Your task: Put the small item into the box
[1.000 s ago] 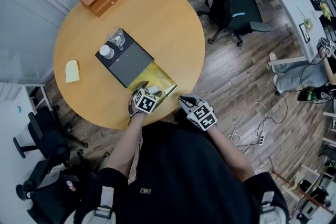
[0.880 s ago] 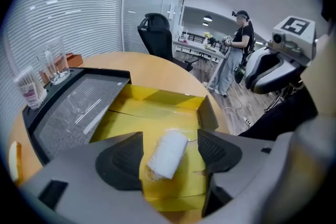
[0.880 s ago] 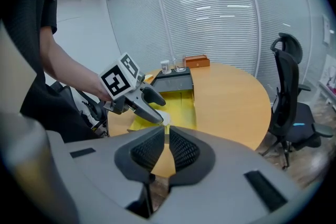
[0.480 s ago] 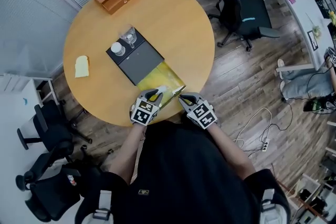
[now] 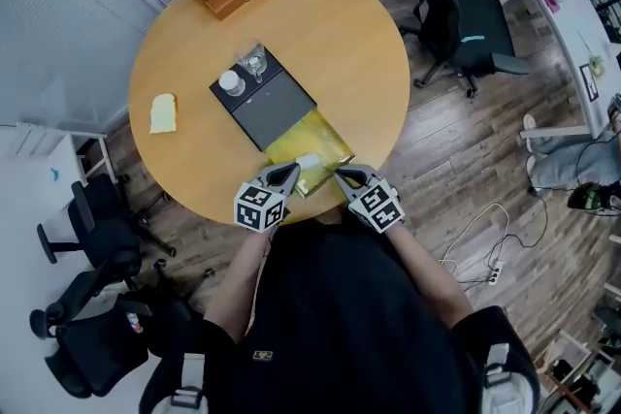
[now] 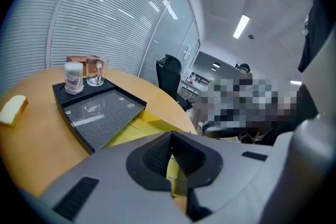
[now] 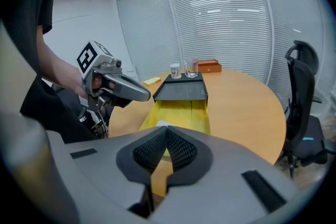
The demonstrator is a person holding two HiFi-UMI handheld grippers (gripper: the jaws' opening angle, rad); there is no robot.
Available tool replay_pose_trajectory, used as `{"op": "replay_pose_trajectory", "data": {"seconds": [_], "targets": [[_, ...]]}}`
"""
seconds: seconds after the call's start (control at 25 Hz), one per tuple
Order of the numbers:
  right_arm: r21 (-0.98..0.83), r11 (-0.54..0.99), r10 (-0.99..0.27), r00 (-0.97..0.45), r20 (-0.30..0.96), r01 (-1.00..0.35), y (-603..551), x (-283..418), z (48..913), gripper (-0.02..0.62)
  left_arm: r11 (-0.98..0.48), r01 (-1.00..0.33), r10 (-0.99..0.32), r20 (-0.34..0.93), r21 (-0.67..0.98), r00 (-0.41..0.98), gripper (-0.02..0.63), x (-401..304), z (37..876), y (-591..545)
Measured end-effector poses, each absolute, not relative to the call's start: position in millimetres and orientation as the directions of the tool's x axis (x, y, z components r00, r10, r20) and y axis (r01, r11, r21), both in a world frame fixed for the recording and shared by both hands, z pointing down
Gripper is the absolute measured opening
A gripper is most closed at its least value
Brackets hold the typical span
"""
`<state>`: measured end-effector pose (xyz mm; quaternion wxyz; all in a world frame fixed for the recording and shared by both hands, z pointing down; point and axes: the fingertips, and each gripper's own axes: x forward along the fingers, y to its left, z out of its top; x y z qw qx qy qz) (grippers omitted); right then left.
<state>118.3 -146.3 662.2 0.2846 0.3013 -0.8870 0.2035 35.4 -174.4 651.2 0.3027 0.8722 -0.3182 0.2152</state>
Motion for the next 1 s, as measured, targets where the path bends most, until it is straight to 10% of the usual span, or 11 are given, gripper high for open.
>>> {"op": "replay_pose_trajectory", "data": {"seconds": [1.0], "targets": [[-0.189, 0.709, -0.408, -0.615, 0.675, -0.679, -153.8, 91.9, 683.6, 0.006, -0.607, -0.645, -0.365, 0.558, 0.464, 0.745, 0.006, -6.9, 657.1, -160.1]]}}
